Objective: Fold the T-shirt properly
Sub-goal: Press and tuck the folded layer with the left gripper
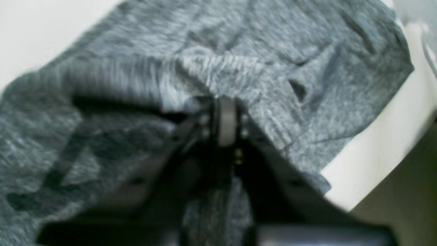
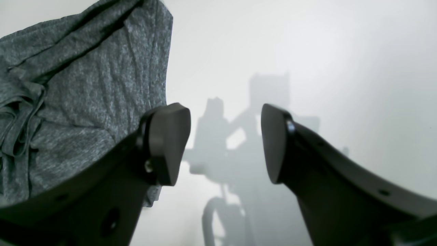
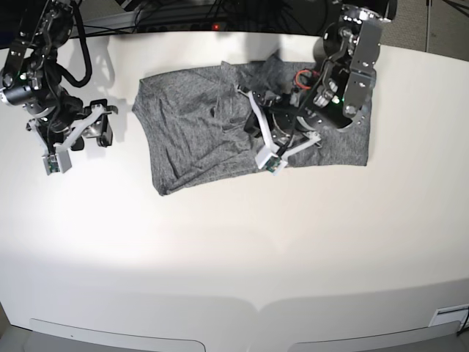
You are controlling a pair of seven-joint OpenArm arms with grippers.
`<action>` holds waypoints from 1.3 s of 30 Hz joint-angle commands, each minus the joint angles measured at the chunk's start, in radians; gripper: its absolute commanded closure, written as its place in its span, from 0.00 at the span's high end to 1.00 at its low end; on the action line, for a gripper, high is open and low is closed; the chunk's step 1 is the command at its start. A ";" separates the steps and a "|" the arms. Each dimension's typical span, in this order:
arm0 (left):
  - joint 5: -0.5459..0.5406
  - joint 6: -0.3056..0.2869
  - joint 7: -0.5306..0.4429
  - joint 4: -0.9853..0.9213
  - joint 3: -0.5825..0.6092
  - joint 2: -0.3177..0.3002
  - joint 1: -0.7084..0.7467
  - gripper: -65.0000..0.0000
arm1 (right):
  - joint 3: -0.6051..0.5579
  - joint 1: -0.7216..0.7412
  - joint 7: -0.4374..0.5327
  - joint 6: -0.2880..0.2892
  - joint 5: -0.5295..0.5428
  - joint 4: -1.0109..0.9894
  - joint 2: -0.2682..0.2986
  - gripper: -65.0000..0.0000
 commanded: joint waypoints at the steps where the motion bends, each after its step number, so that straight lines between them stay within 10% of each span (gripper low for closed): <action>1: -0.011 -0.002 -0.002 0.033 0.000 -0.008 -0.008 0.00 | 0.005 0.008 0.023 0.006 0.010 0.020 0.011 0.56; 9: -0.011 -0.001 -0.038 0.135 0.000 -0.049 0.032 0.00 | 0.005 0.008 0.020 0.006 0.046 0.020 0.011 0.56; 19: -0.010 0.059 -0.345 0.110 0.000 -0.029 0.034 0.00 | 0.005 0.008 -0.024 0.007 0.080 0.020 0.011 0.56; 37: 0.037 0.067 -0.428 -0.216 0.001 0.110 -0.156 0.00 | 0.005 0.008 -0.035 0.006 0.081 0.020 0.011 0.56; 39: 0.035 0.067 -0.433 -0.238 0.001 0.110 -0.172 0.17 | 0.005 0.008 -0.039 0.006 0.081 0.020 0.011 0.56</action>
